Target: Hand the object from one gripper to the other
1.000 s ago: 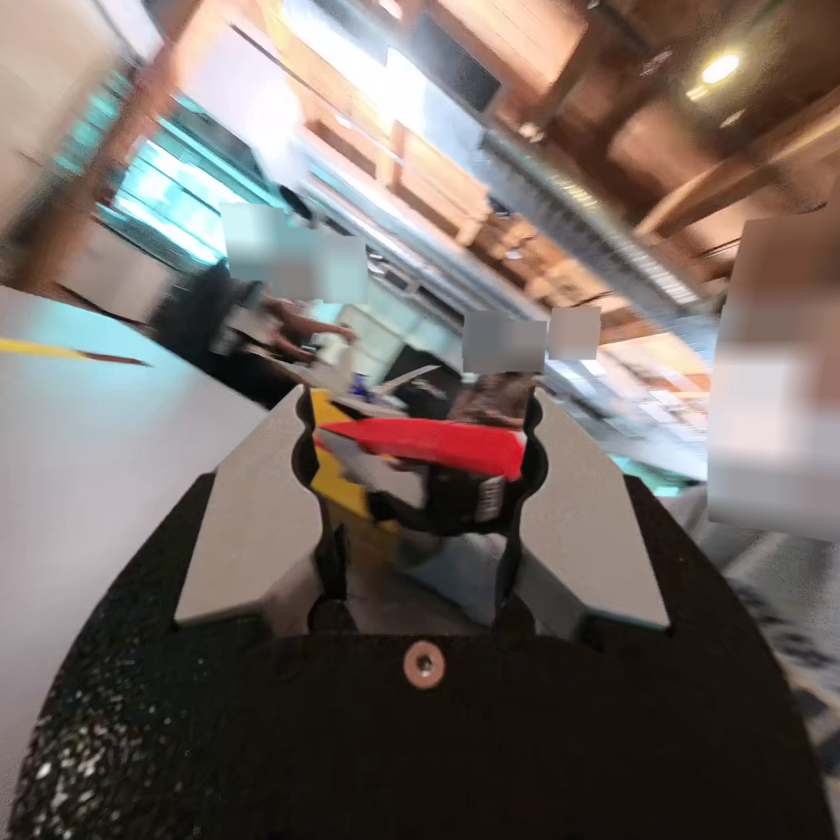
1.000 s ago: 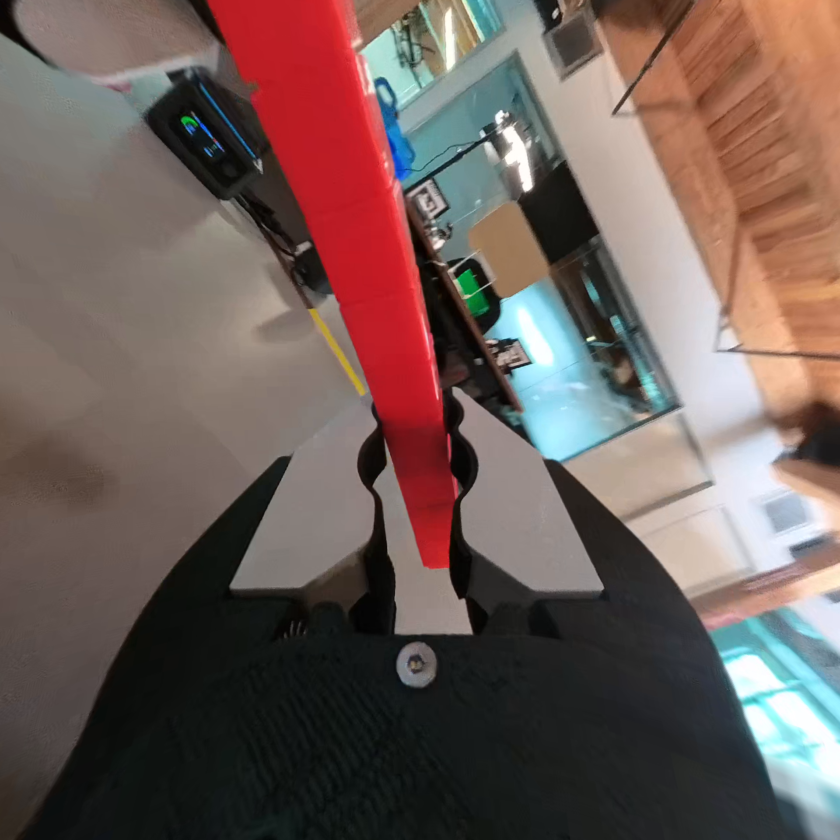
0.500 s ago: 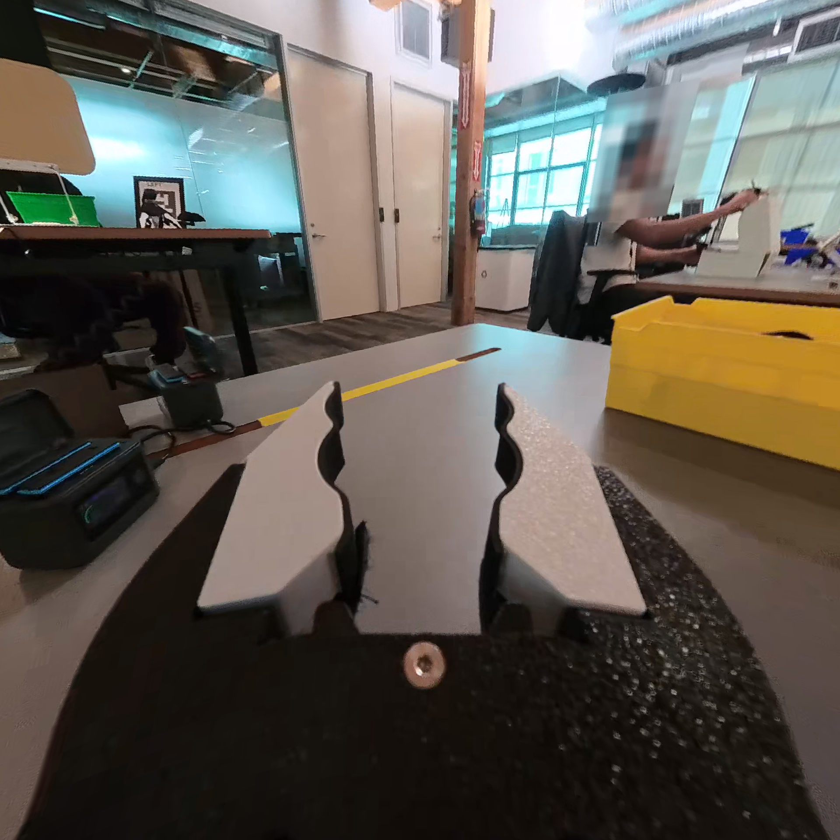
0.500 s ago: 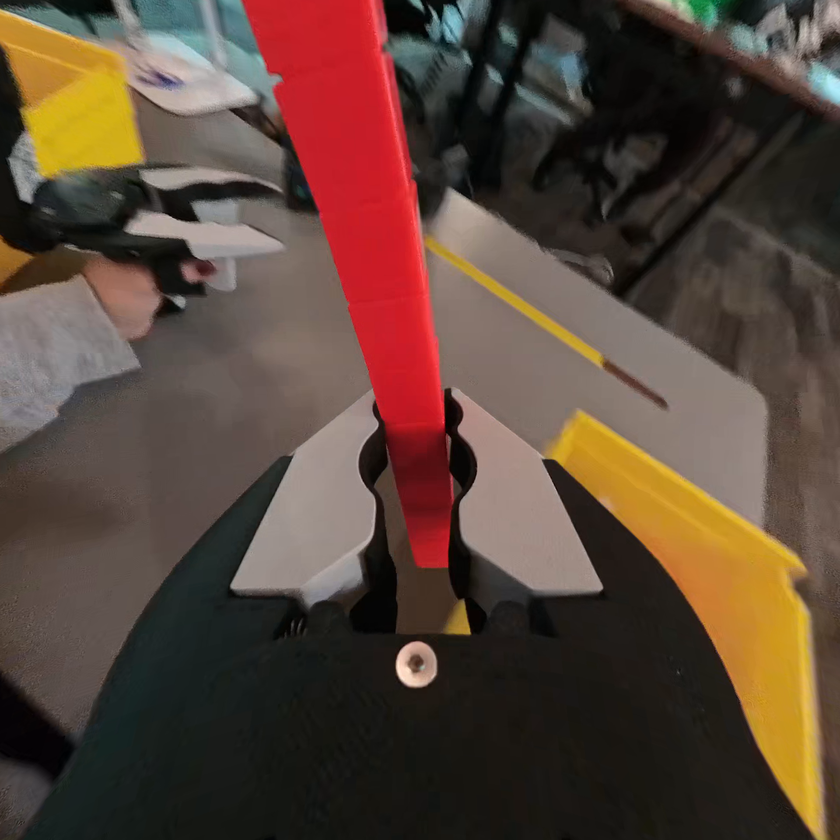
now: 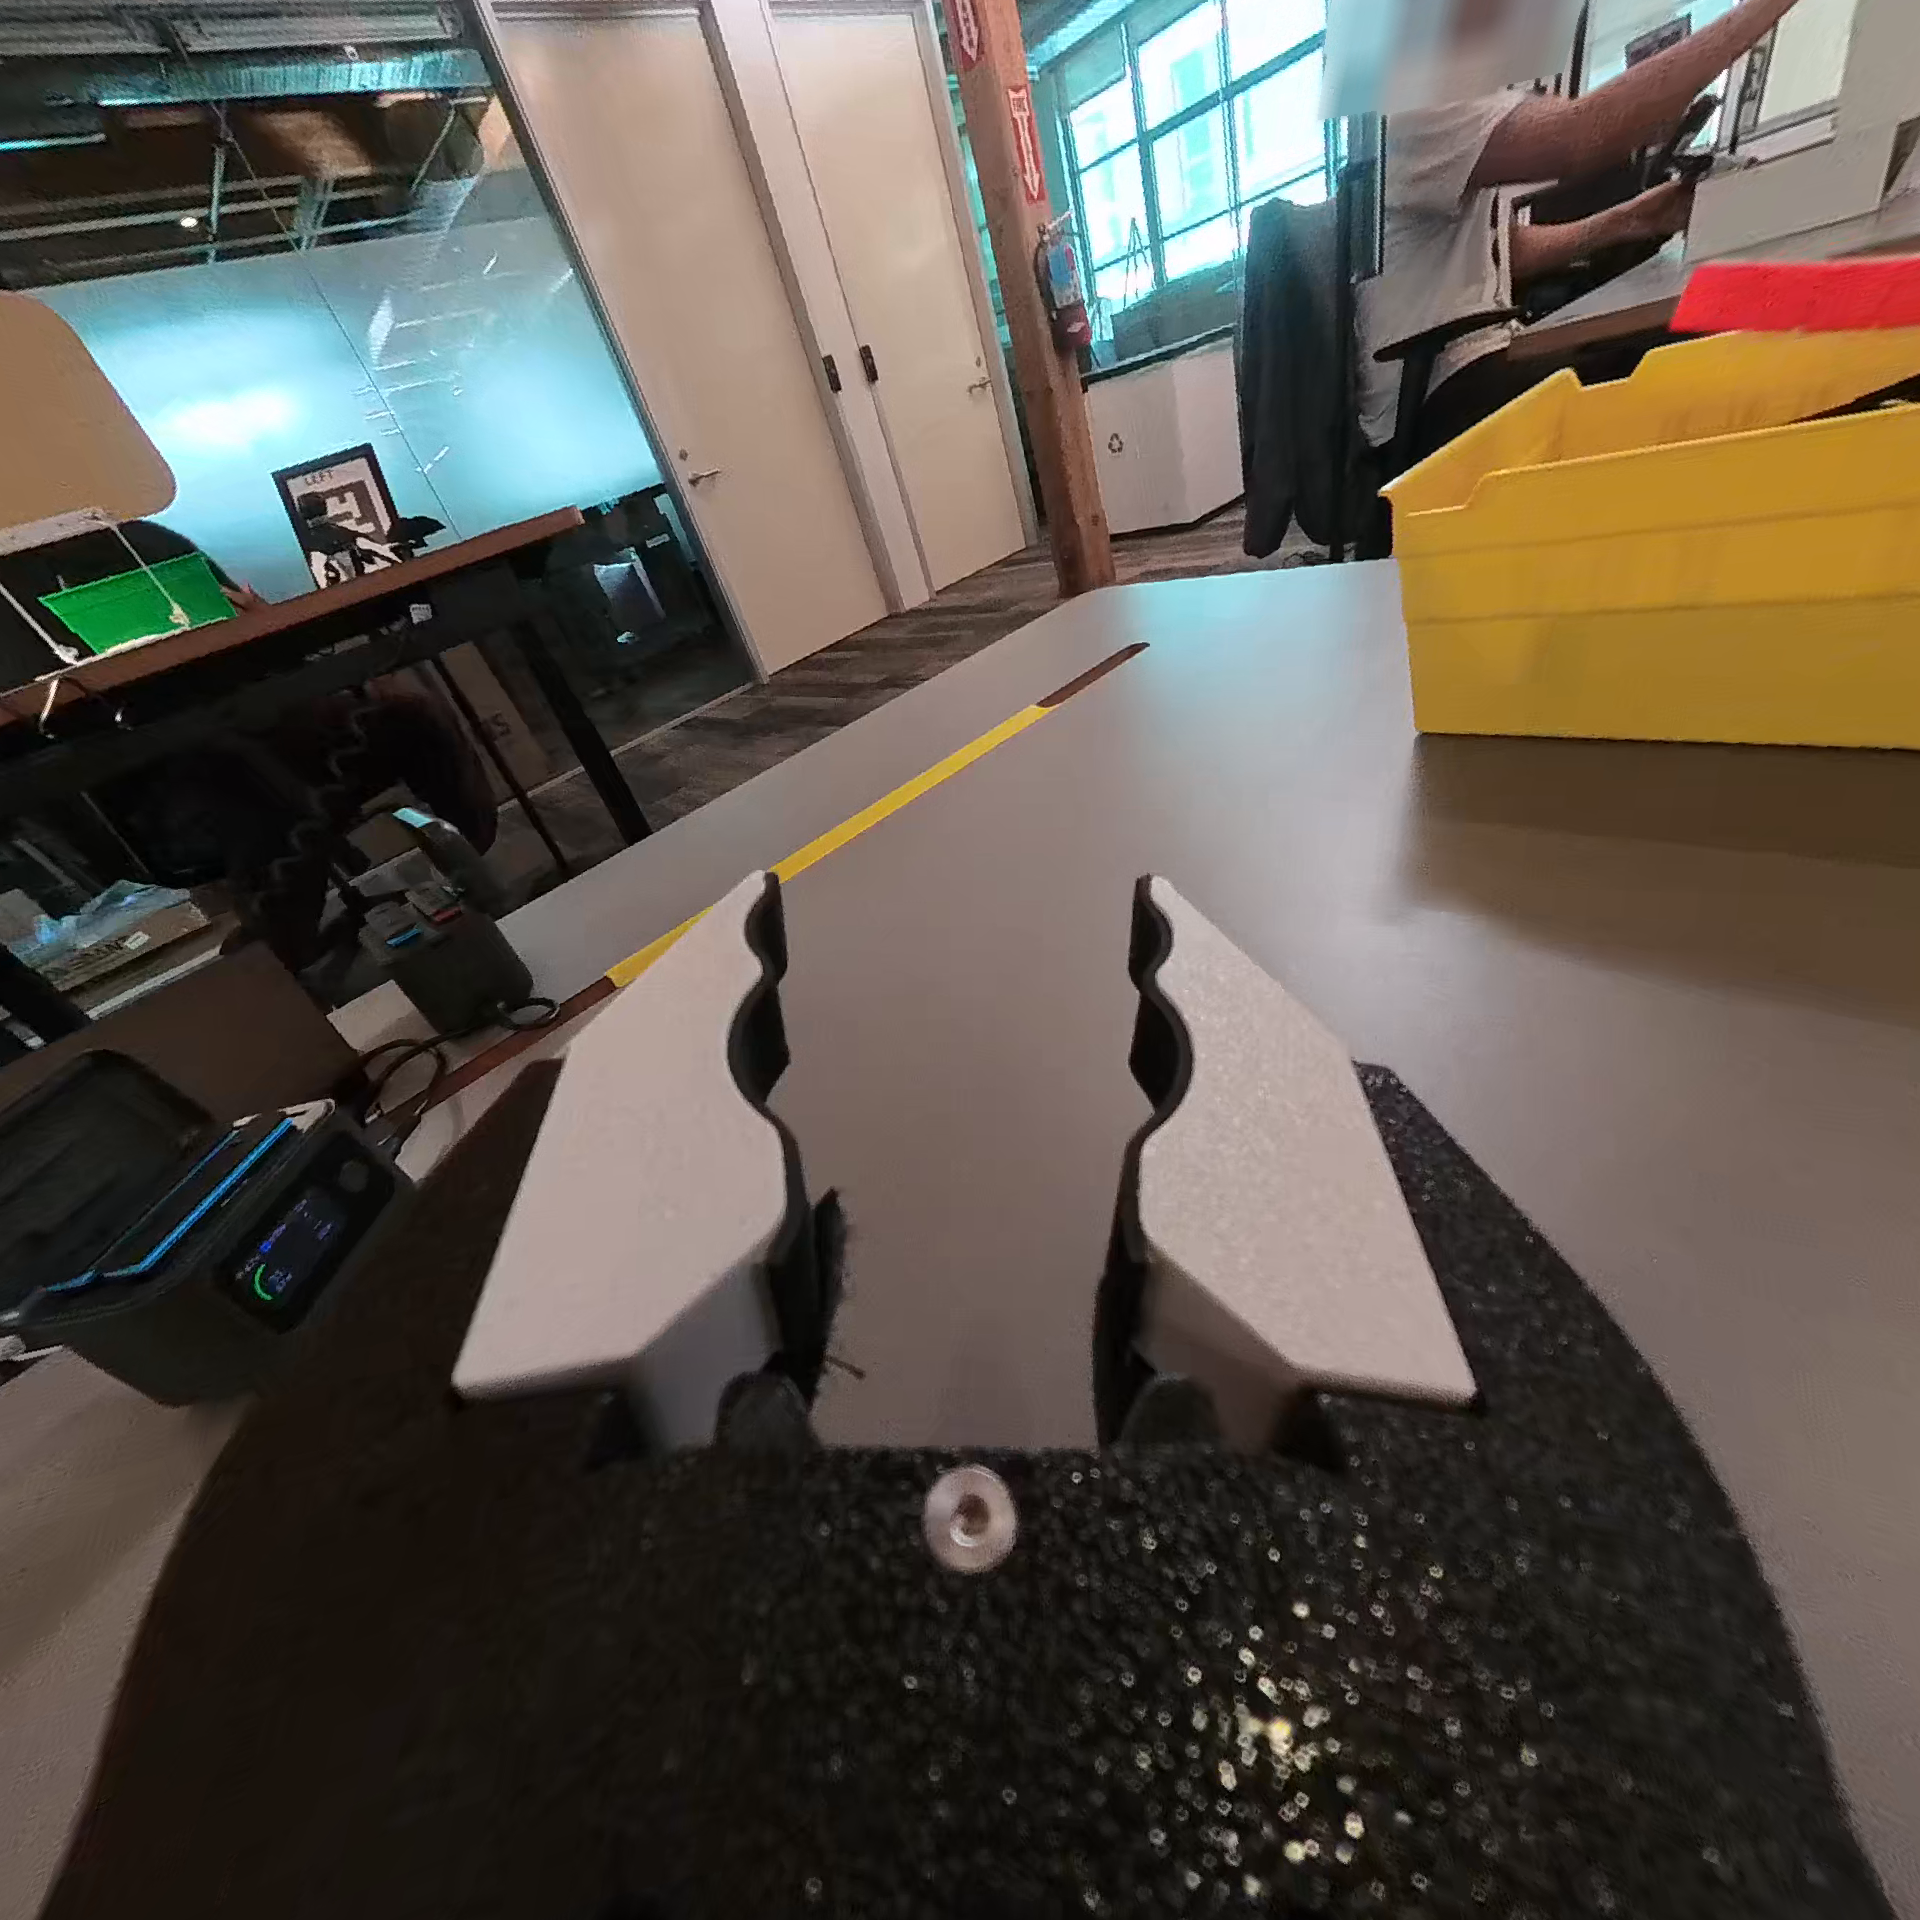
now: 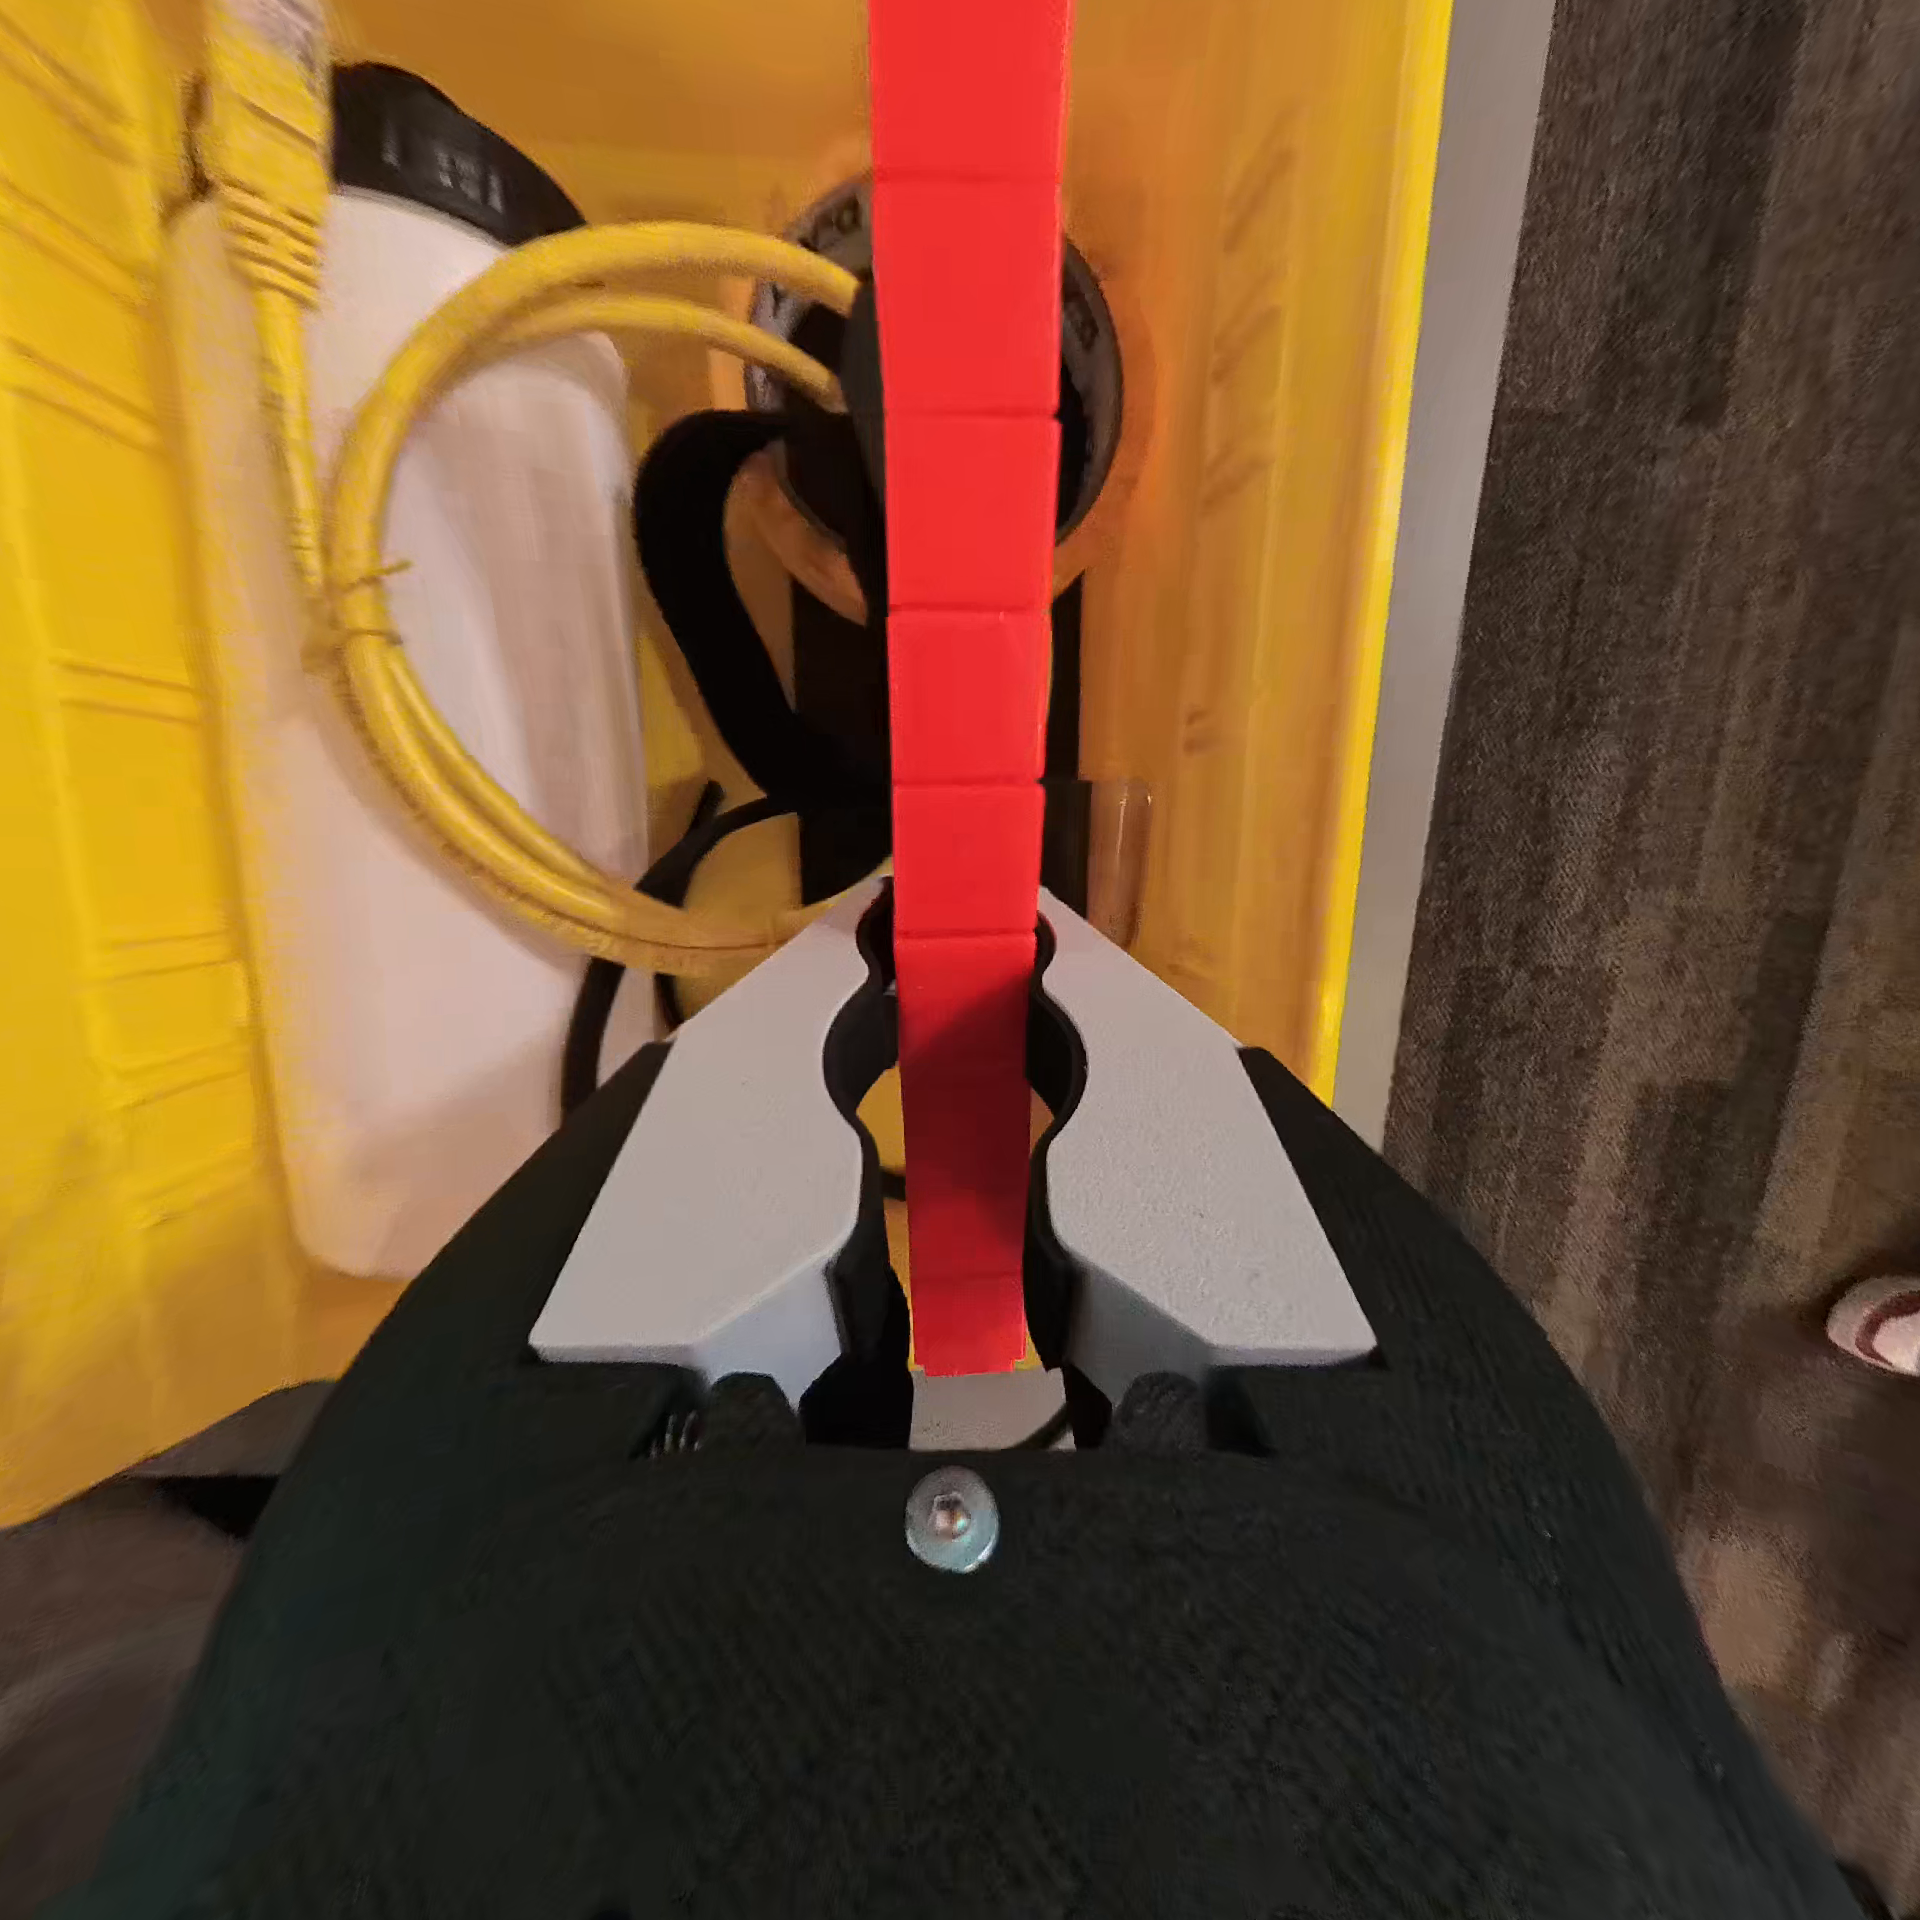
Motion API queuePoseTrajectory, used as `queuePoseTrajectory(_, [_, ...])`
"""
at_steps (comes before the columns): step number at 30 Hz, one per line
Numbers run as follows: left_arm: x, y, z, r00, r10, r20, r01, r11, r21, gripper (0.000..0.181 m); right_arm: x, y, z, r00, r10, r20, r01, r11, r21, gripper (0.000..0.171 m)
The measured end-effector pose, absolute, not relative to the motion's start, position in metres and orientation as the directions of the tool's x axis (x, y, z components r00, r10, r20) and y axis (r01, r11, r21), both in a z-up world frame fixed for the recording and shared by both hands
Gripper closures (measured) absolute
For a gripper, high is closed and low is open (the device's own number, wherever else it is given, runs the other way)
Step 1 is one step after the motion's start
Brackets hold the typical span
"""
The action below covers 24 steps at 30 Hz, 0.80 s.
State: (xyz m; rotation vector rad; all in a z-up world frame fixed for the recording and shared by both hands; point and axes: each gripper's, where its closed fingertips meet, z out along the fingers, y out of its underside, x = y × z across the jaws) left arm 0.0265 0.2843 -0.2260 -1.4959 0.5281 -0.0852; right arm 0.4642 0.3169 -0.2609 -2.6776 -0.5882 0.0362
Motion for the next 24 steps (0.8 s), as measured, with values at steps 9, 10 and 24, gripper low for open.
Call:
queuePoseTrajectory(9, [0.027, 0.286, -0.226, 0.887, -0.373, -0.273, -0.258, 0.091, -0.962, 0.115, 0.47, 0.327, -0.26, 0.929, 0.337, 0.153, 0.369, -0.817, -0.442, 0.128])
queuePoseTrajectory(10, [0.027, 0.286, -0.227, 0.886, -0.372, -0.276, -0.261, 0.091, -0.961, 0.114, 0.468, 0.328, -0.254, 0.931, 0.326, 0.166, 0.365, -0.804, -0.469, 0.124])
queuePoseTrajectory(24, [0.026, 0.285, -0.222, 0.891, -0.333, -0.308, -0.287, 0.111, -0.952, 0.114, 0.153, 0.277, -0.129, 0.722, 0.615, 0.317, 0.171, 0.285, -0.943, 0.117])
